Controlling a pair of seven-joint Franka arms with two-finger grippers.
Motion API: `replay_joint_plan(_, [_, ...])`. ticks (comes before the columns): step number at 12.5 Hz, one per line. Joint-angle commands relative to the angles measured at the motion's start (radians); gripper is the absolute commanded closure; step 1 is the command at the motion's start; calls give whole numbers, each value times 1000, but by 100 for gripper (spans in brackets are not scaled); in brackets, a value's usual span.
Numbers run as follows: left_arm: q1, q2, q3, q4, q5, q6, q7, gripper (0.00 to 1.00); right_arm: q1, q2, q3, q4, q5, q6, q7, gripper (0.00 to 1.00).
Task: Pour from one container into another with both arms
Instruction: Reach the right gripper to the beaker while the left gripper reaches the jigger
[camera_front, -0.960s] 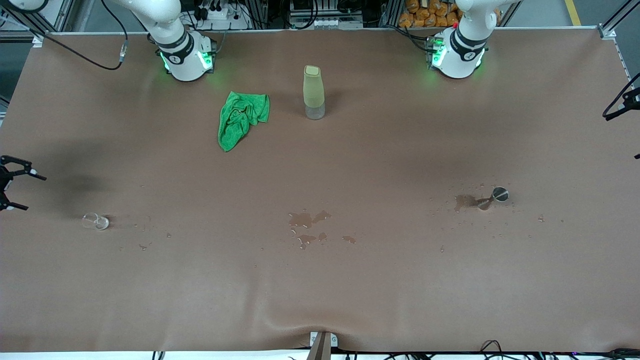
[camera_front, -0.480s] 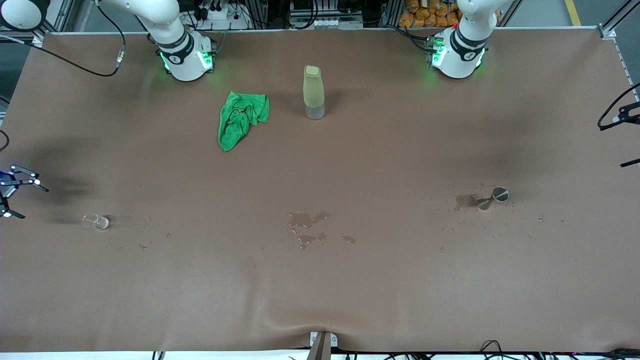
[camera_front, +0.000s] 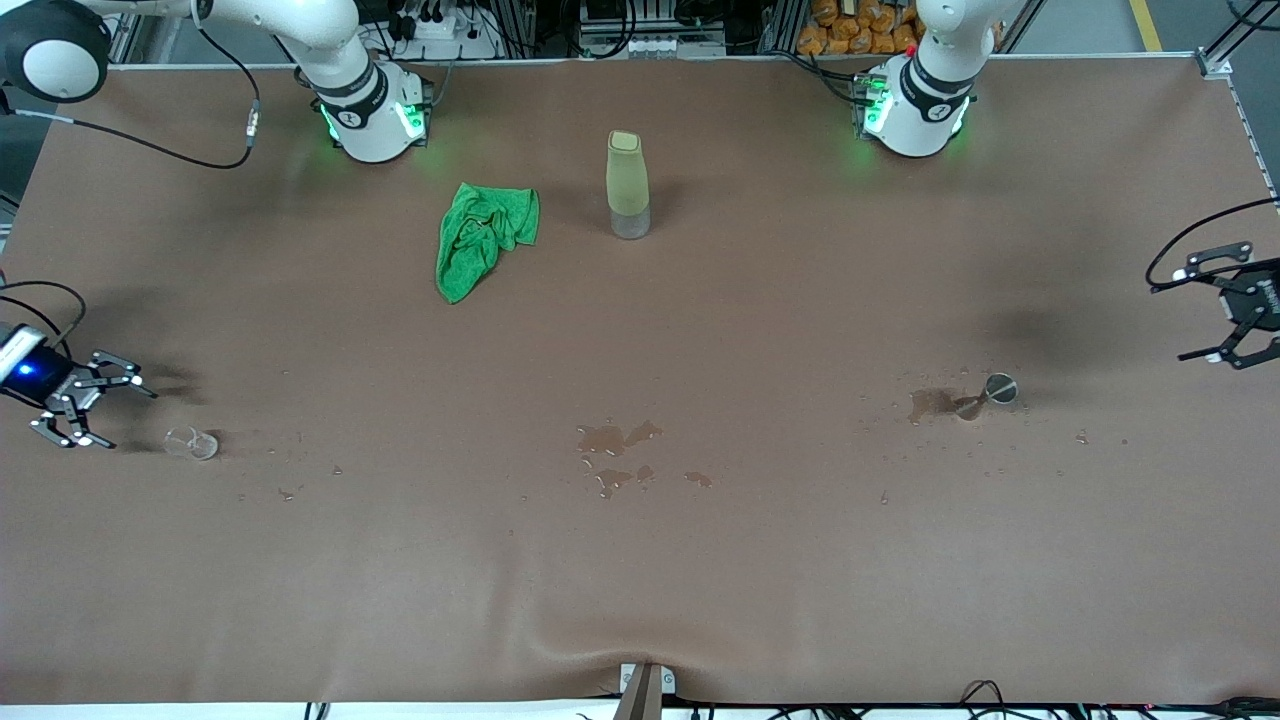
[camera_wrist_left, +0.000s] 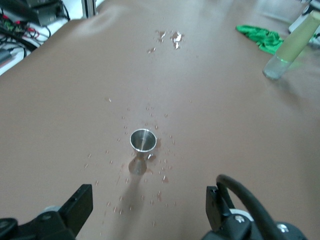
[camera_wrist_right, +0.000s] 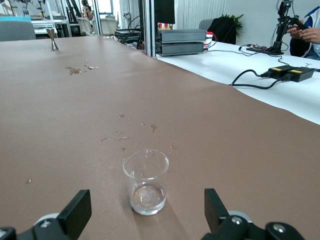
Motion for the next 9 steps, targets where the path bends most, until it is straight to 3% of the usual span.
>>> replay_joint_plan(1, [23,57,-10,-23,-67,-13,93,0,4,50,7,26,67,-12,-62,0])
replay_joint_plan(9, [41,273,-13,-20,-187,-14,410,0,43,112,7,23,145,-10,-122,0])
